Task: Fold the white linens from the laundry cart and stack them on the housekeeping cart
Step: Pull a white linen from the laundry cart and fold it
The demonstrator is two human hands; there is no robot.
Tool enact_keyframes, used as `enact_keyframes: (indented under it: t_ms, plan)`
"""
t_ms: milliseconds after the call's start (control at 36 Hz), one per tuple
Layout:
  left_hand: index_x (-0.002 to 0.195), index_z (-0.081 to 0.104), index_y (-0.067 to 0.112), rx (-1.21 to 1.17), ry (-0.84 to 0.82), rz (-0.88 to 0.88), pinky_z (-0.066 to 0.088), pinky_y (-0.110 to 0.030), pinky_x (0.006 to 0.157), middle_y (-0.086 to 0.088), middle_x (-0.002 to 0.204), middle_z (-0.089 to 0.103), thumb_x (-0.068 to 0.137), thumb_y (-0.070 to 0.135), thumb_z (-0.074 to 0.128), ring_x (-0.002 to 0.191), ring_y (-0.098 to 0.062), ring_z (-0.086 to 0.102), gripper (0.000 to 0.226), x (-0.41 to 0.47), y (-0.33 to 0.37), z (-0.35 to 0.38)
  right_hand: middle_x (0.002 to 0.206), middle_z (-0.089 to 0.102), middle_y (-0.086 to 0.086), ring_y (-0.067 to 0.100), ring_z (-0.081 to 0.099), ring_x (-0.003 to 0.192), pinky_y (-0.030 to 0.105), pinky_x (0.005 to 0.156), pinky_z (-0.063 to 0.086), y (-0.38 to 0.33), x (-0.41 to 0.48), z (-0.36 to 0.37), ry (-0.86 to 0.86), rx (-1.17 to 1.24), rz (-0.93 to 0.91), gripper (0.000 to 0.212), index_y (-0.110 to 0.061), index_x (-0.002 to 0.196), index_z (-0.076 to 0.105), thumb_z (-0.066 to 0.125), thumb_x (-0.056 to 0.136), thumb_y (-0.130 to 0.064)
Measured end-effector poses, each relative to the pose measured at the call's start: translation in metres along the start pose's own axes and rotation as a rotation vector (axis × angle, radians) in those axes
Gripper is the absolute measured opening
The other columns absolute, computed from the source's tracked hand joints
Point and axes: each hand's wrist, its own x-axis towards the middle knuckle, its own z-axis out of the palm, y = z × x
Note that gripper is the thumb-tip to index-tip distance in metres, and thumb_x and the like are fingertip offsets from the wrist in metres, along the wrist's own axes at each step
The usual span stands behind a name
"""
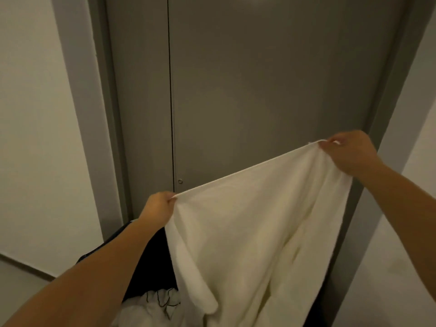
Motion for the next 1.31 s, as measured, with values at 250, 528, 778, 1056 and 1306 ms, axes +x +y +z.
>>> enact_keyframes:
  t_ms: [250, 528, 778, 1056, 1306]
  plan:
    - [0.111, 0.068, 0.011, -0.079, -0.041, 0.28, 0.038, -0.024, 0.077, -0.005, 0.107, 0.067, 0.1, 0.014, 0.044, 0.097, -0.019, 0.058, 0.027, 0.003, 0.077, -0.002, 0.096, 0.071, 0.005, 0.018, 0.064, 0.097, 0.021, 0.081, 0.04, -0.014, -0.024, 0.047, -0.404, 0.003, -0.074, 0.026, -0.012, 0.092, 0.076, 0.08, 0.075, -0.031]
    - [0.106, 0.07, 0.012, -0.121, -0.153, 0.396, 0.041, -0.021, 0.067, -0.003, 0.099, 0.07, 0.097, 0.013, 0.048, 0.088, -0.014, 0.061, 0.023, -0.007, 0.116, 0.021, 0.095, 0.071, 0.001, 0.013, 0.064, 0.088, 0.027, 0.079, 0.047, -0.062, -0.068, 0.115, -0.568, 0.228, -0.126, 0.035, -0.013, 0.105, 0.073, 0.076, 0.079, -0.036]
    - [0.1, 0.07, 0.019, -0.166, -0.186, 0.325, 0.043, -0.013, 0.062, 0.005, 0.089, 0.066, 0.096, 0.012, 0.049, 0.08, -0.007, 0.06, 0.023, -0.009, 0.09, 0.015, 0.083, 0.069, 0.009, 0.024, 0.062, 0.079, 0.033, 0.071, 0.045, -0.072, -0.075, 0.14, -0.522, 0.177, -0.178, 0.025, -0.009, 0.083, 0.072, 0.058, 0.092, -0.027]
    - [0.087, 0.068, 0.01, -0.017, -0.182, 0.176, 0.044, -0.024, 0.06, -0.003, 0.08, 0.064, 0.096, 0.011, 0.045, 0.076, -0.021, 0.061, 0.025, -0.015, 0.048, 0.012, 0.102, 0.069, 0.011, 0.028, 0.061, 0.096, 0.028, 0.076, 0.041, -0.078, -0.048, 0.124, -0.346, 0.106, -0.23, 0.023, -0.005, 0.099, 0.073, 0.056, 0.093, -0.02]
    - [0.072, 0.057, 0.018, 0.157, -0.254, -0.016, 0.036, -0.023, 0.054, 0.003, 0.069, 0.052, 0.098, 0.027, 0.051, 0.067, -0.016, 0.053, 0.028, -0.013, 0.005, -0.004, 0.097, 0.069, 0.023, 0.037, 0.062, 0.096, 0.034, 0.079, 0.043, -0.045, -0.017, 0.086, -0.163, -0.001, -0.136, 0.026, 0.0, 0.096, 0.073, 0.057, 0.093, -0.019]
